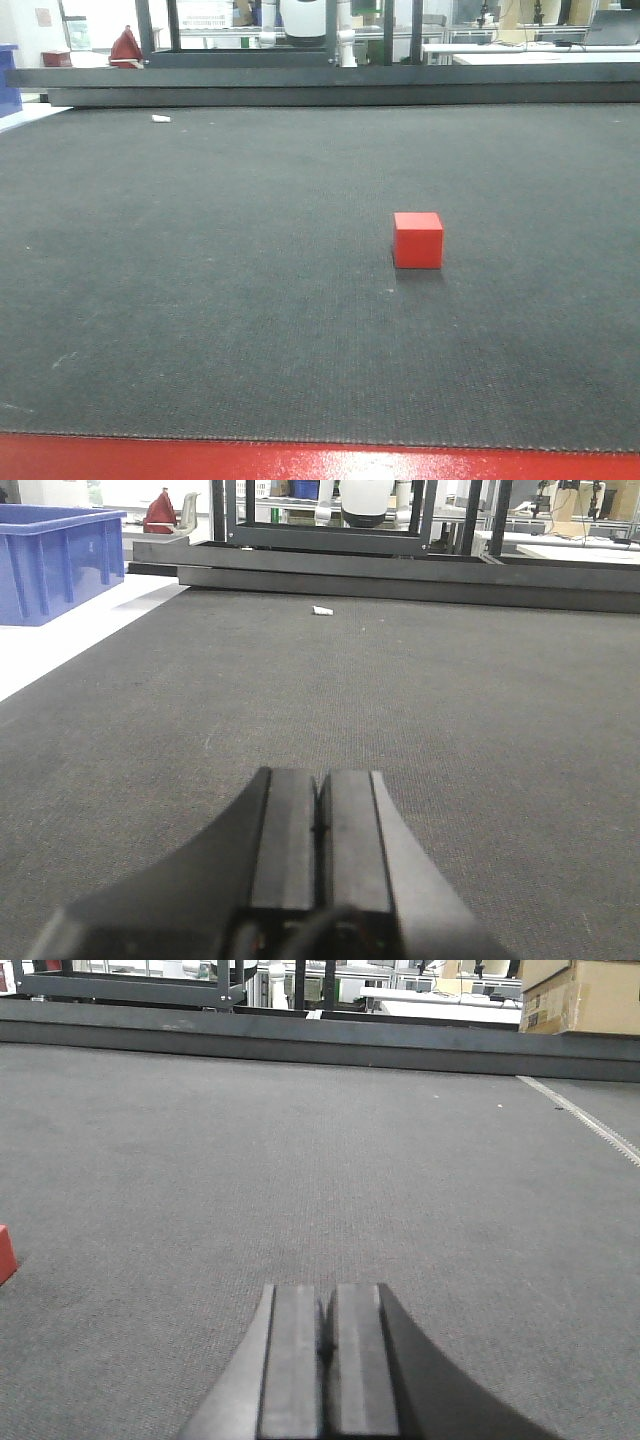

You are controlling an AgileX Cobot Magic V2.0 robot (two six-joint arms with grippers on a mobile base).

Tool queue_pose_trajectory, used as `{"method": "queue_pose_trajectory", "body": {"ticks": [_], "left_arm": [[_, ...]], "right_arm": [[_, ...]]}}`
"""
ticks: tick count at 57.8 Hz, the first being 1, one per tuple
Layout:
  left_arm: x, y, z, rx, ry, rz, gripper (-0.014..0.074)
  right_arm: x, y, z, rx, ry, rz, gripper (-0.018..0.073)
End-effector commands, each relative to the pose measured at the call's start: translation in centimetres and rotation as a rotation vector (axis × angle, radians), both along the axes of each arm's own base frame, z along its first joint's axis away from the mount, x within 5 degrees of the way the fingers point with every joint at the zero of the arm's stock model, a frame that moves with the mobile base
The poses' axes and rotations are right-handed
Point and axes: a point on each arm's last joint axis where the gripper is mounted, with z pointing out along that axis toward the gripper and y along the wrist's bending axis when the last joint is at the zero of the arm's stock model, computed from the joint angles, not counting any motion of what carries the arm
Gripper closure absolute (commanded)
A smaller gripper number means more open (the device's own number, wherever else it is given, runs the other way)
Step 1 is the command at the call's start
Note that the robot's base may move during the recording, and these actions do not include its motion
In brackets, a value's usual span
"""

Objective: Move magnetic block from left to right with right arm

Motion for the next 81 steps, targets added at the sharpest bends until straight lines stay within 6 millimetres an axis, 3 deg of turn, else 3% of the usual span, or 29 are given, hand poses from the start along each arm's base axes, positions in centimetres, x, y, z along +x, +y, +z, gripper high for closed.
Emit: {"method": "queue_pose_trajectory", "body": {"ticks": [1, 41, 49, 58, 64, 74, 81], "left_arm": [[-0.1, 0.1, 0.7, -0.016, -0.089, 0.008, 0.0722], [-0.1, 0.1, 0.7, -0.016, -0.089, 0.008, 0.0722], [-0.1, 0.1, 0.7, -0.016, -0.089, 0.008, 0.0722], [-0.1, 0.1, 0.7, -0.016, -0.089, 0.008, 0.0722], [-0.1, 0.1, 0.7, -0.016, -0.089, 0.008, 0.0722], [-0.1, 0.1, 0.7, -0.016, -0.089, 0.008, 0.0722], [-0.1, 0.1, 0.7, -0.016, -0.089, 0.008, 0.0722]], "right_arm": [[-0.2, -0.1, 1.0, -0.02, -0.111, -0.013, 0.0498], [-0.2, -0.1, 1.3, -0.023, -0.149, -0.017, 0.0498], [-0.7, -0.1, 3.8, -0.01, -0.242, -0.021, 0.0498], [-0.4, 0.2, 8.4, -0.003, -0.152, 0.024, 0.0485], [1.1, 0.3, 11.2, 0.001, -0.092, 0.056, 0.037], [6.3, 1.1, 13.9, -0.01, 0.065, 0.14, 0.0027], [10.1, 2.9, 14.8, -0.032, 0.222, 0.242, -0.0041]]}}
